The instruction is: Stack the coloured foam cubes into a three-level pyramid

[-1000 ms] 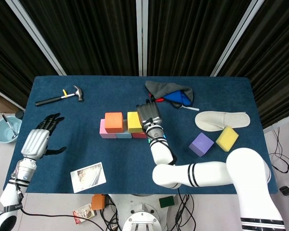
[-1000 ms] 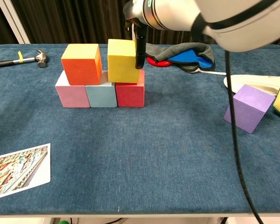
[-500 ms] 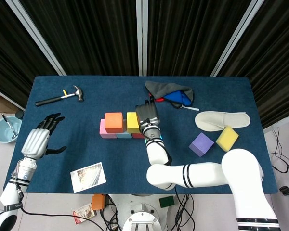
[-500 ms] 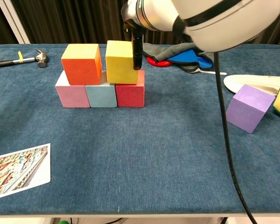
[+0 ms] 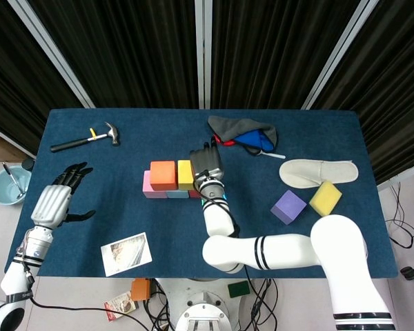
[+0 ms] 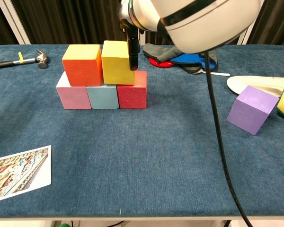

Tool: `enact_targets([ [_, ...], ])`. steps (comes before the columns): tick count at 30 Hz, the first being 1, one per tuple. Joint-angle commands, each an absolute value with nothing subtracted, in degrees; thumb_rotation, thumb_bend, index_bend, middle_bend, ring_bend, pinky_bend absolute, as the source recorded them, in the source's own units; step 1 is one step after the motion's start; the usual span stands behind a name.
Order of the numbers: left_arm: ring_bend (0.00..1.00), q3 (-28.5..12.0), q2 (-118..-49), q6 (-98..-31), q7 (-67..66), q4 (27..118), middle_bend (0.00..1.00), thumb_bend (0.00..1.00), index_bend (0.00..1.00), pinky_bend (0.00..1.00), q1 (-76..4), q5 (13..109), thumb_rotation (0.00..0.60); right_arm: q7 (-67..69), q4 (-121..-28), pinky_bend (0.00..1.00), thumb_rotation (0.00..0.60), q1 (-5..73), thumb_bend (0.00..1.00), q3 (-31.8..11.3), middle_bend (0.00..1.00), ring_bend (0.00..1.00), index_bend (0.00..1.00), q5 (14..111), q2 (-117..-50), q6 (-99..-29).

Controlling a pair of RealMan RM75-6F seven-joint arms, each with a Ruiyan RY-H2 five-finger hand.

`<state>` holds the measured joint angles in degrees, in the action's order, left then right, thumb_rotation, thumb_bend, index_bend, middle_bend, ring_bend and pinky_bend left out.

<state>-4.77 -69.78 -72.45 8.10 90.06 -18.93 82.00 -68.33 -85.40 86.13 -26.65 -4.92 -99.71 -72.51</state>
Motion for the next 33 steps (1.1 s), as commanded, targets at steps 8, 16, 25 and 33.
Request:
enact_targets([
  [8,0.03,-4.66,-69.89,-72.55,8.63,89.44,0.06,0.11,0.13,0.18,-18.68,81.98,0.595,-70.48,-83.84,0.0,0.6,86.81,0.0,-27.95,0.38,0.16,0.49,-4.91,-101.72,-73.16],
  [16,0.03,-4.53,-70.16,-72.62,9.15,88.92,0.06,0.11,0.13,0.18,-18.52,82.12,0.598,-71.68,-82.78,0.0,0.6,86.81,0.0,-28.89,0.38,0.16,0.48,-4.83,-102.89,-73.65],
  [25,0.03,-4.58,-70.24,-72.43,9.47,88.5,0.06,0.11,0.13,0.18,-18.54,82.07,0.596,-72.31,-82.12,0.0,0.6,86.63,0.0,-30.68,0.37,0.16,0.48,-4.64,-103.32,-73.55],
  [33,0.03,-4.51,-70.31,-72.22,9.72,88.13,0.06,0.11,0.13,0.18,-18.47,81.93,0.598,-73.69,-81.06,0.0,0.6,86.95,0.0,-31.31,0.37,0.16,0.47,-5.04,-104.19,-73.66],
])
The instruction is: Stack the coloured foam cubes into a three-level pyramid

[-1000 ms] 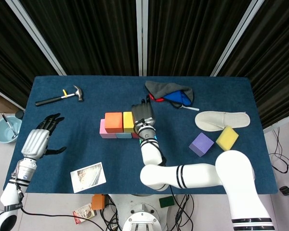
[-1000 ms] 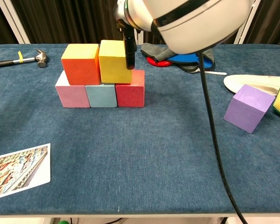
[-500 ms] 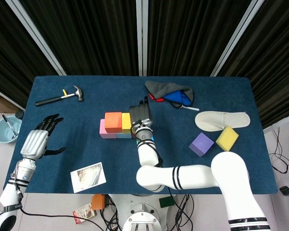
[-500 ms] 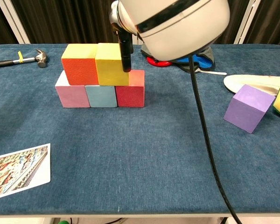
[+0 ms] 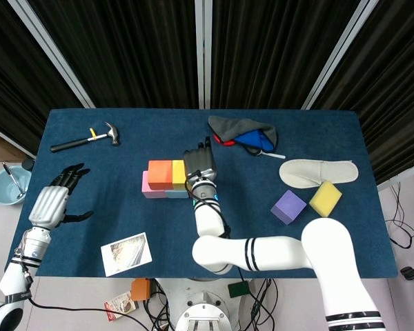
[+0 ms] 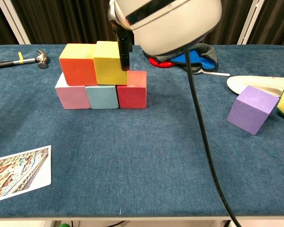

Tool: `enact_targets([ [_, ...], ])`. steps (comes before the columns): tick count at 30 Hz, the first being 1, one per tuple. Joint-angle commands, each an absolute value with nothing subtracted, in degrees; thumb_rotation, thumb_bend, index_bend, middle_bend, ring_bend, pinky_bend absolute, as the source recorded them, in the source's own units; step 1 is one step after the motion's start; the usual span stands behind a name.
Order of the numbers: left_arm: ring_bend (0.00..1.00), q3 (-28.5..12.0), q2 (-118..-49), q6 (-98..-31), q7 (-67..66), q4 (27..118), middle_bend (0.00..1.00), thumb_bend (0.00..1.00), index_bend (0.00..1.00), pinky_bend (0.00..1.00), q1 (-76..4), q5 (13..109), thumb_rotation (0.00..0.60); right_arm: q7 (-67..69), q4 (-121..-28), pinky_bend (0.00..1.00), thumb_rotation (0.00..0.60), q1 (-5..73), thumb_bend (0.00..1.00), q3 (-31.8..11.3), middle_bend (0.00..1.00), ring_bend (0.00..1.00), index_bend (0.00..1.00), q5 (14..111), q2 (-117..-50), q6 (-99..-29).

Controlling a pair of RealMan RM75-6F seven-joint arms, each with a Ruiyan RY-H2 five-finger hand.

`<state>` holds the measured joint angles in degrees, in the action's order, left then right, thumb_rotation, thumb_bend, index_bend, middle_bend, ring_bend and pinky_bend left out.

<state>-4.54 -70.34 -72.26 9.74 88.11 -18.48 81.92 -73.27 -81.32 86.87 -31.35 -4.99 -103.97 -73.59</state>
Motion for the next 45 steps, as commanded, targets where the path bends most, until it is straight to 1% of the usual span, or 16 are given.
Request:
enact_targets([
  [1,0.03,-4.48,-70.33,-72.14,9.79,88.1,0.06,0.11,0.13,0.18,-18.47,81.89,0.595,-73.8,-80.96,0.0,0.6,86.95,0.0,-31.41,0.37,0.16,0.47,-5.1,-104.33,-73.65],
  [8,0.03,-4.49,-70.68,-72.13,10.18,87.53,0.06,0.11,0.13,0.18,-18.5,82.04,0.594,-74.87,-80.65,0.0,0.6,86.97,0.0,-31.62,0.36,0.16,0.44,-5.02,-104.75,-74.19],
  [12,0.03,-4.56,-70.76,-72.11,10.36,87.38,0.06,0.11,0.13,0.18,-18.54,82.05,0.595,-75.65,-80.56,0.0,0.6,86.96,0.0,-31.87,0.33,0.14,0.39,-5.36,-104.91,-74.26],
  [16,0.03,-4.56,-70.77,-72.04,10.43,87.32,0.06,0.11,0.13,0.18,-18.56,82.03,0.596,-75.56,-80.73,0.0,0.6,86.74,0.0,-32.24,0.28,0.12,0.32,-5.16,-105.02,-73.96],
  [24,0.03,-4.62,-70.9,-72.12,10.51,87.26,0.06,0.11,0.13,0.18,-18.58,82.12,0.594,-76.09,-81.48,0.0,0.6,86.61,0.0,-32.92,0.24,0.1,0.25,-5.49,-105.06,-74.37],
  [28,0.03,-4.67,-70.84,-72.24,10.5,87.3,0.06,0.11,0.13,0.18,-18.57,82.18,0.598,-76.64,-82.75,0.0,0.6,86.37,0.0,-33.3,0.19,0.06,0.18,-6.12,-104.54,-74.85],
  [31,0.03,-4.7,-70.81,-72.3,10.61,87.33,0.06,0.11,0.13,0.18,-18.58,82.25,0.596,-75.96,-85.41,0.0,0.6,85.4,0.0,-33.83,0.15,0.04,0.13,-5.93,-103.2,-74.95],
  [34,0.03,-4.66,-70.76,-72.42,10.81,87.25,0.06,0.11,0.13,0.18,-18.53,82.4,0.596,-74.57,-90.01,0.0,0.6,83.04,0.0,-33.52,0.15,0.04,0.12,-4.85,-100.22,-75.28],
  [37,0.03,-4.65,-70.8,-72.46,10.9,87.03,0.06,0.11,0.13,0.18,-18.5,82.41,0.594,-72.51,-95.03,0.0,0.6,79.59,0.0,-31.92,0.16,0.04,0.12,-2.72,-96.43,-75.56],
  [40,0.03,-4.7,-70.81,-72.5,11.08,87.05,0.06,0.11,0.13,0.18,-18.5,82.41,0.594,-69.24,-98.79,0.0,0.6,75.45,0.0,-30.09,0.17,0.04,0.12,-0.79,-92.56,-74.32],
  [42,0.03,-4.69,-70.85,-72.55,11.05,87.12,0.06,0.11,0.13,0.18,-18.48,82.42,0.595,-67.68,-99.16,0.0,0.6,73.58,0.0,-28.98,0.18,0.04,0.12,-0.35,-91.04,-72.89],
  [45,0.03,-4.69,-70.8,-72.77,10.87,87.56,0.06,0.11,0.13,0.18,-18.43,82.56,0.598,-66.23,-97.11,0.0,0.6,71.77,0.0,-27.0,0.18,0.04,0.12,-0.75,-89.97,-69.83],
])
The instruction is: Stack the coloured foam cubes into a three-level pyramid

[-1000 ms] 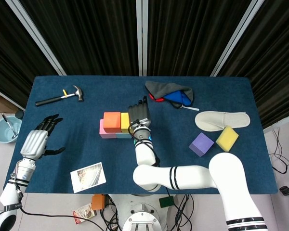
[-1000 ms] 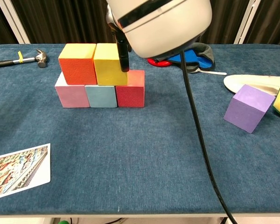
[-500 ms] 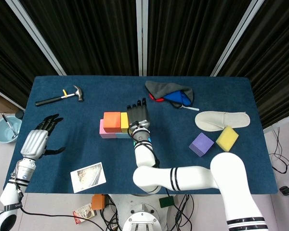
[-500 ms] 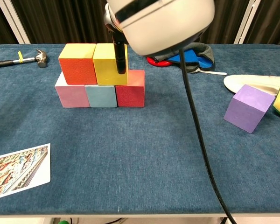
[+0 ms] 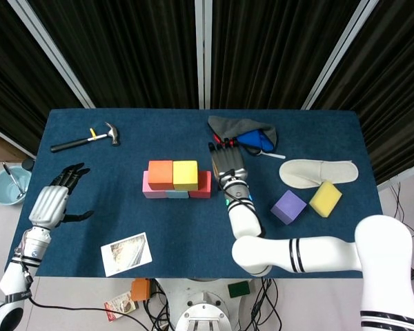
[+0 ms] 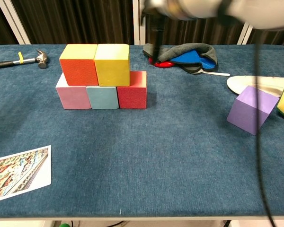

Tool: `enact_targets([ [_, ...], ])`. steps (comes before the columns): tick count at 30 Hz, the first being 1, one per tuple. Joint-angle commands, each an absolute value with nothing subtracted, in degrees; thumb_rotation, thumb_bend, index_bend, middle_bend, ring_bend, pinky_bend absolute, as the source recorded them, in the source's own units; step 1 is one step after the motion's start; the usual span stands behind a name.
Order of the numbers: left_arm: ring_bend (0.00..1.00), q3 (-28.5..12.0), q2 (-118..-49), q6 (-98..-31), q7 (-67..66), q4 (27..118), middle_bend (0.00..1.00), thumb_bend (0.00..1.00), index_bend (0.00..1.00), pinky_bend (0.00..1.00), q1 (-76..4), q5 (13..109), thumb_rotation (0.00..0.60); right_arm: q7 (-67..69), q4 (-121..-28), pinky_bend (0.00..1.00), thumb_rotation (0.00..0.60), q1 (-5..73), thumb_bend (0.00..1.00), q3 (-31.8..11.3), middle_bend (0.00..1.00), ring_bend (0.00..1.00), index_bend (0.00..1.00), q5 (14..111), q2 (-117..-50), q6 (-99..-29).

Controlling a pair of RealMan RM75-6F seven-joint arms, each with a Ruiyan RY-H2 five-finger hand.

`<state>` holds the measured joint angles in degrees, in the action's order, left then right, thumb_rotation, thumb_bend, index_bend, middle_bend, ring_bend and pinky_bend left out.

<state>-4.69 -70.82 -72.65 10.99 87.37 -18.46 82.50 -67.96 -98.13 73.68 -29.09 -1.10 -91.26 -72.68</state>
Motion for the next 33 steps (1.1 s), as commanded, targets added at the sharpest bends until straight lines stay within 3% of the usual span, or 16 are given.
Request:
enact_targets([
  [1,0.03,-4.69,-70.78,-72.85,10.67,87.75,0.06,0.11,0.13,0.18,-18.4,82.58,0.598,-65.51,-95.51,0.0,0.6,71.41,0.0,-26.4,0.18,0.04,0.12,-0.73,-90.17,-68.37],
  [16,0.03,-5.11,-69.92,-72.19,9.37,89.65,0.06,0.11,0.13,0.18,-18.31,80.91,0.597,-55.11,-71.71,0.0,0.6,72.97,0.0,-21.92,0.13,0.02,0.11,10.05,-102.52,-55.26],
  [33,0.03,-5.26,-69.79,-71.67,9.4,89.44,0.06,0.11,0.13,0.18,-18.4,80.46,0.596,-50.22,-61.62,0.0,0.6,74.78,0.0,-21.84,0.13,0.02,0.12,17.96,-109.42,-52.0],
])
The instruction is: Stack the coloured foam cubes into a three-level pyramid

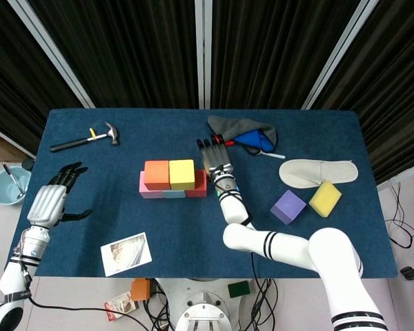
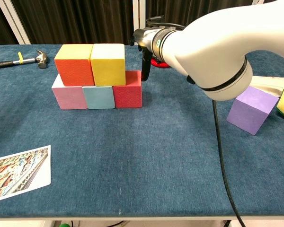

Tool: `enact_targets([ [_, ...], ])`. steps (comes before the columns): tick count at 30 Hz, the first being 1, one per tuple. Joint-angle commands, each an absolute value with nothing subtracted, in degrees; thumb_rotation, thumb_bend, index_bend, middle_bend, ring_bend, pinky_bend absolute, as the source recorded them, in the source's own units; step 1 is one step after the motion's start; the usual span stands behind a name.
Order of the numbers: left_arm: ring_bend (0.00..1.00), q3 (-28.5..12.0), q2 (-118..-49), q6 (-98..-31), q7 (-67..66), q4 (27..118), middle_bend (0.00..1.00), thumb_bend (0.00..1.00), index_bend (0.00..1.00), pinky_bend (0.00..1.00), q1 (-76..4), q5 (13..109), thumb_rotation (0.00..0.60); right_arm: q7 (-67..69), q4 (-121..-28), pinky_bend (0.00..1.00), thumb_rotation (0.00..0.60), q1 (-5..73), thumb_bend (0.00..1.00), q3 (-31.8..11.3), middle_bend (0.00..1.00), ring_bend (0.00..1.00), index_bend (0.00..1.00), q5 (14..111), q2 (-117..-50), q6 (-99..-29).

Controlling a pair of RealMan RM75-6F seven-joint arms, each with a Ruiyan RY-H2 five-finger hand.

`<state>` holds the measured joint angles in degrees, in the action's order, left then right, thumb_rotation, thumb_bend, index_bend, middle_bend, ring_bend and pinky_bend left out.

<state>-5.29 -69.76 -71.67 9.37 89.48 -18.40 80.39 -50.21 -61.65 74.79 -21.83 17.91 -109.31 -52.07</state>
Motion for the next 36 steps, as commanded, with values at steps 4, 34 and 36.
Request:
enact_targets([
  [4,0.03,-5.27,-69.82,-71.79,9.49,89.34,0.06,0.11,0.13,0.18,-18.39,80.63,0.595,-50.62,-62.62,0.0,0.6,74.48,0.0,-21.81,0.13,0.02,0.11,18.07,-108.89,-52.51],
  [34,0.03,-5.21,-66.56,-73.09,4.9,95.79,0.06,0.11,0.13,0.18,-18.99,83.16,0.597,-30.28,-113.45,0.0,0.6,40.41,0.0,2.12,0.17,0.02,0.19,60.41,-54.78,-61.33],
  [36,0.03,-5.27,-66.1,-72.97,3.81,97.17,0.06,0.11,0.13,0.18,-19.12,83.05,0.599,-27.69,-109.82,0.0,0.6,38.94,0.0,4.1,0.17,0.01,0.19,65.87,-54.29,-59.98],
])
